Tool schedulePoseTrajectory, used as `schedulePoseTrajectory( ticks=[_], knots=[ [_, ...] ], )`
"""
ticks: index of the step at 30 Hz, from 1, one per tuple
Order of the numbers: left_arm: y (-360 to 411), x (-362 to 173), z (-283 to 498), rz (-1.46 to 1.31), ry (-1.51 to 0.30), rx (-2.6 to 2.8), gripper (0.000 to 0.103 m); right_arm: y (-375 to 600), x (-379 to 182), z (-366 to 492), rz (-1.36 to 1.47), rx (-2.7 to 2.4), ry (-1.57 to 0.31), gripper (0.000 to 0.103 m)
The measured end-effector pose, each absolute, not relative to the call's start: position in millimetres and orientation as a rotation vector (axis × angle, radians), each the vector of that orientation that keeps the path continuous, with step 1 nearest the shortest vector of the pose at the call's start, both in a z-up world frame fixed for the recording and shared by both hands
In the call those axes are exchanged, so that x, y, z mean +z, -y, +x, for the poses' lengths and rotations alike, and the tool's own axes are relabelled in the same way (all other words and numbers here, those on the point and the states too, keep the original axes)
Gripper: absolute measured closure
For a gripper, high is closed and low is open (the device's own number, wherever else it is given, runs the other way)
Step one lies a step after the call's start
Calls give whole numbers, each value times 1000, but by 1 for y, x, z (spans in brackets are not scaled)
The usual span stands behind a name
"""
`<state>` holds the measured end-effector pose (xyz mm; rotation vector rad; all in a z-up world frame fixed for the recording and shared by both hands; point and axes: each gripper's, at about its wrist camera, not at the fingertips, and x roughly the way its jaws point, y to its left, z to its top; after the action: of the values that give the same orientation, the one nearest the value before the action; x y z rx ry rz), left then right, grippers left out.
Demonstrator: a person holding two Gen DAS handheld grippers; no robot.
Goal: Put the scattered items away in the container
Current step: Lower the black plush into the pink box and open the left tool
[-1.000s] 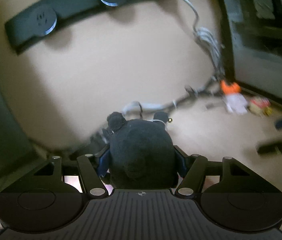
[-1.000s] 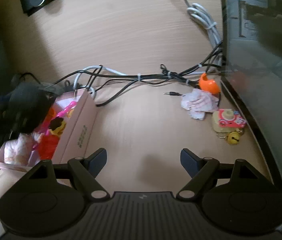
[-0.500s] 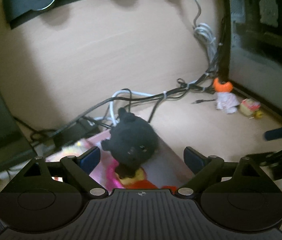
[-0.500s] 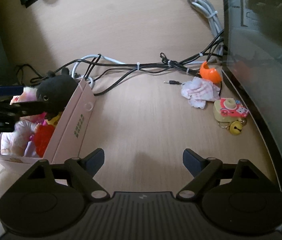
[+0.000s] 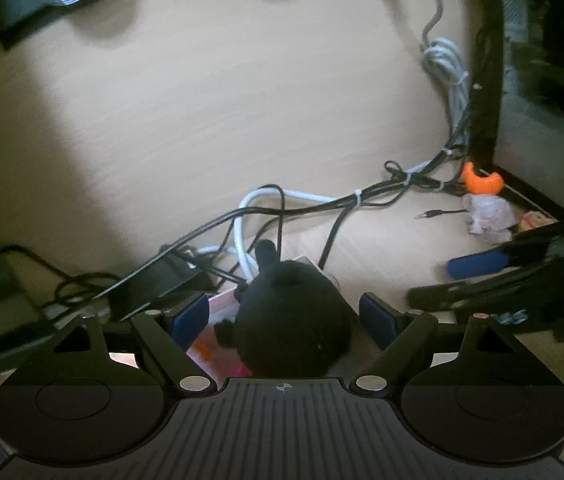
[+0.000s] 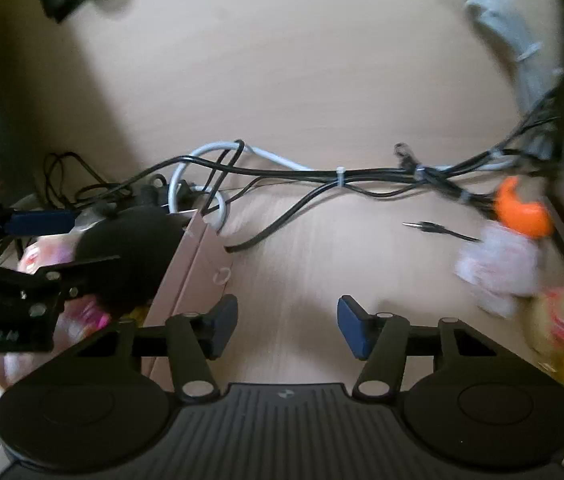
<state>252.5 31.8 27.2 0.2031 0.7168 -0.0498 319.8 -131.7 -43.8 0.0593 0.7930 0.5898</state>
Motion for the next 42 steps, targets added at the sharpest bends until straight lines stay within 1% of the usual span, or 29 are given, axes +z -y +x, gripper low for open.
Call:
schedulePoseTrajectory(
  ticks=[2,3,4,5,8,11,15,19,21,26,28,29,32,33,34,35,37,40,42],
  knots=[
    [-37,22,263,173,-738,-71,16,119,-51,327,4,633,-765,54],
    [-38,20,265,170,-742,-75,17,113,-53,327,-38,649,-748,56],
    [-40,17,266,167,-747,-79,28,108,-55,328,-79,664,-733,58],
    [-41,15,268,164,-750,-83,35,107,-57,330,-74,666,-736,61],
    [-42,14,266,161,-737,-84,39,107,-61,339,-32,663,-756,62],
    [-39,19,257,205,-708,-69,40,110,-64,345,16,661,-774,62],
    [-46,50,236,213,-647,-74,40,124,-60,339,75,662,-787,62],
    [-49,84,213,311,-568,-55,40,137,-54,326,102,658,-794,62],
    [-51,91,209,341,-557,-36,39,143,-52,320,110,651,-798,61],
    [-50,85,211,334,-586,-10,39,158,-52,308,119,624,-811,61],
    [-47,73,217,325,-607,-21,39,163,-53,304,122,613,-820,60],
    [-45,66,221,321,-619,-24,37,166,-54,302,122,605,-824,59],
    [-42,45,233,287,-680,-32,36,173,-55,296,112,577,-825,53],
    [-42,40,235,268,-701,-37,38,176,-54,293,104,566,-820,52],
    [-41,40,232,255,-703,-48,35,179,-53,289,84,550,-806,52],
    [-40,40,229,244,-704,-60,29,183,-51,285,61,533,-791,50],
    [-38,43,221,239,-701,-70,24,191,-50,278,4,478,-755,48],
    [-34,43,211,223,-711,-98,20,204,-53,272,-48,390,-727,48],
    [-31,40,206,201,-726,-144,20,213,-55,275,-58,340,-721,48]
  ],
)
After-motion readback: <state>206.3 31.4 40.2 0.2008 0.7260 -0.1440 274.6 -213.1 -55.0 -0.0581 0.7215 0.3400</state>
